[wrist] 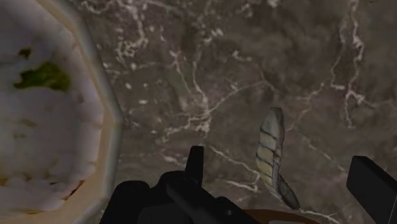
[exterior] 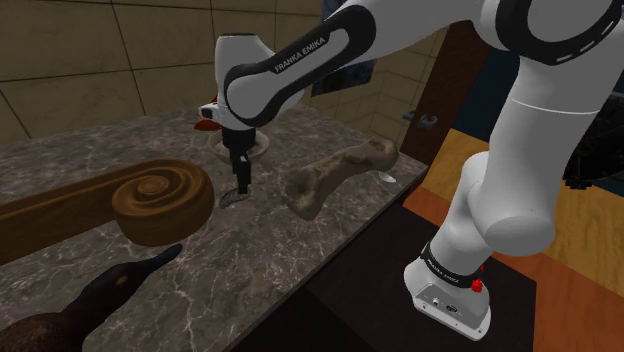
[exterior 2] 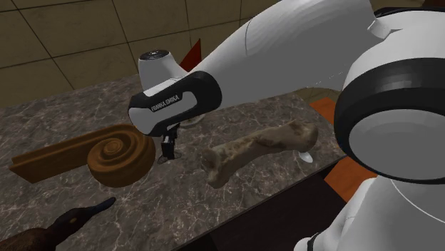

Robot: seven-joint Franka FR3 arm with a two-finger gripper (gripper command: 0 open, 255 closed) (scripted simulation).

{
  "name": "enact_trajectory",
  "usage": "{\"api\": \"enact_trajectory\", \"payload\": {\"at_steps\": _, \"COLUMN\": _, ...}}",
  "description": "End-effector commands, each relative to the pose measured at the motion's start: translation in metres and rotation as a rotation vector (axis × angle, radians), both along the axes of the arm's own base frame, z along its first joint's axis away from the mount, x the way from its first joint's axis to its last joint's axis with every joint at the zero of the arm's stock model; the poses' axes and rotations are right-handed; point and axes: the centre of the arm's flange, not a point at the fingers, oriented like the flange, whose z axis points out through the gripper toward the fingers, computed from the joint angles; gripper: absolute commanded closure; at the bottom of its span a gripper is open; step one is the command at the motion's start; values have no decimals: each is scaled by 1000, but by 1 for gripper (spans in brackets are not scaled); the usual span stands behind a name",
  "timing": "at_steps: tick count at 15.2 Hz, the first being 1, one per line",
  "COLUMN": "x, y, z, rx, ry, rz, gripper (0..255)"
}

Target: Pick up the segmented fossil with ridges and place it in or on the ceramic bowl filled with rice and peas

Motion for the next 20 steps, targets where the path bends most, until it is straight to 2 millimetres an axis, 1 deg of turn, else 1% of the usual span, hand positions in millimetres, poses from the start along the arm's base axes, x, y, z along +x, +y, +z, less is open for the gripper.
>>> {"api": "enact_trajectory", "payload": {"at_steps": 1, "x": 0, "y": 4, "z": -9, "rx": 1, "ry": -1, "rz": 12, "gripper": 0}}
{"api": "enact_trajectory", "payload": {"at_steps": 5, "x": -1, "y": 6, "z": -30, "rx": 1, "ry": -1, "rz": 12, "gripper": 0}}
{"api": "enact_trajectory", "payload": {"at_steps": 6, "x": -1, "y": 6, "z": -39, "rx": 1, "ry": -1, "rz": 12, "gripper": 0}}
{"api": "enact_trajectory", "payload": {"at_steps": 14, "x": -1, "y": 6, "z": -39, "rx": 1, "ry": -1, "rz": 12, "gripper": 0}}
{"api": "enact_trajectory", "payload": {"at_steps": 15, "x": -1, "y": 6, "z": -39, "rx": 1, "ry": -1, "rz": 12, "gripper": 255}}
{"api": "enact_trajectory", "payload": {"at_steps": 20, "x": -1, "y": 6, "z": -39, "rx": 1, "ry": -1, "rz": 12, "gripper": 255}}
